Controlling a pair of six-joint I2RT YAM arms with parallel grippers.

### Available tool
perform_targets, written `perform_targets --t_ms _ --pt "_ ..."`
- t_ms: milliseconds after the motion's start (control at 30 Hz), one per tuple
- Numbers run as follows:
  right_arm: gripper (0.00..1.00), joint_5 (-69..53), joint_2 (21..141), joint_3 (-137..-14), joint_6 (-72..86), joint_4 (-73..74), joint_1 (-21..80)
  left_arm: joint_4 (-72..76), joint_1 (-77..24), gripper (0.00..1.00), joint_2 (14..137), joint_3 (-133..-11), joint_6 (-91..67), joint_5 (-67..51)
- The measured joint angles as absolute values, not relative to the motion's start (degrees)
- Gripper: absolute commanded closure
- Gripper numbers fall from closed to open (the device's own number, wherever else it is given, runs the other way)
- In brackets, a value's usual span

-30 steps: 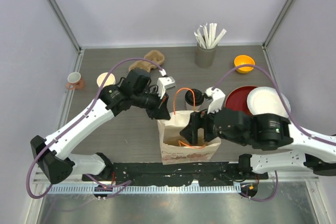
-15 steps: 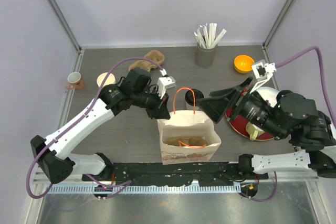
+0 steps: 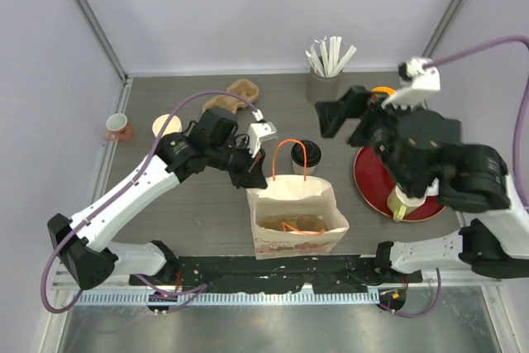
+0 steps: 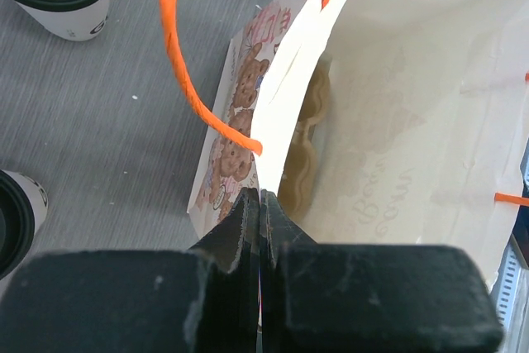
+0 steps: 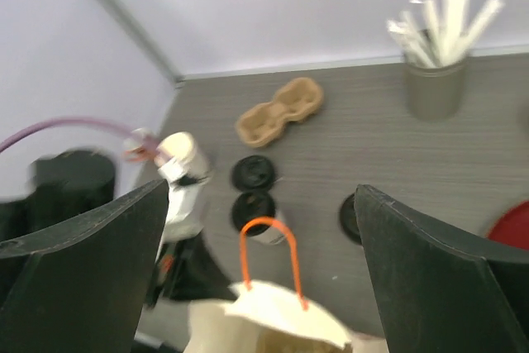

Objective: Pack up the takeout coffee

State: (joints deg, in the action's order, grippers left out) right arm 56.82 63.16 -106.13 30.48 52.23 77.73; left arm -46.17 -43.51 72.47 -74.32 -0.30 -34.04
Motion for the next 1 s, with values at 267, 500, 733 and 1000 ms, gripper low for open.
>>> perform_targets --t_ms 267,500,733,1000 --pt "0.00 41.41 75.57 -110.19 27.33 58.83 50.81 -46.17 -43.51 0.90 72.47 -74.32 0.56 -34.11" --pt "0.00 26.83 77.32 -109.16 25.15 59.11 42.59 -46.48 -43.51 0.68 72.16 -74.32 1.06 -33.87" --pt "0.00 17.17 78.89 -108.66 22.94 58.46 35.73 -48.03 -43.51 0.53 71.46 -75.07 2.52 -33.01" --pt "0.03 5.17 81.89 -107.98 17.72 58.89 32.58 -48.75 -43.51 0.43 70.65 -77.60 3.44 -32.60"
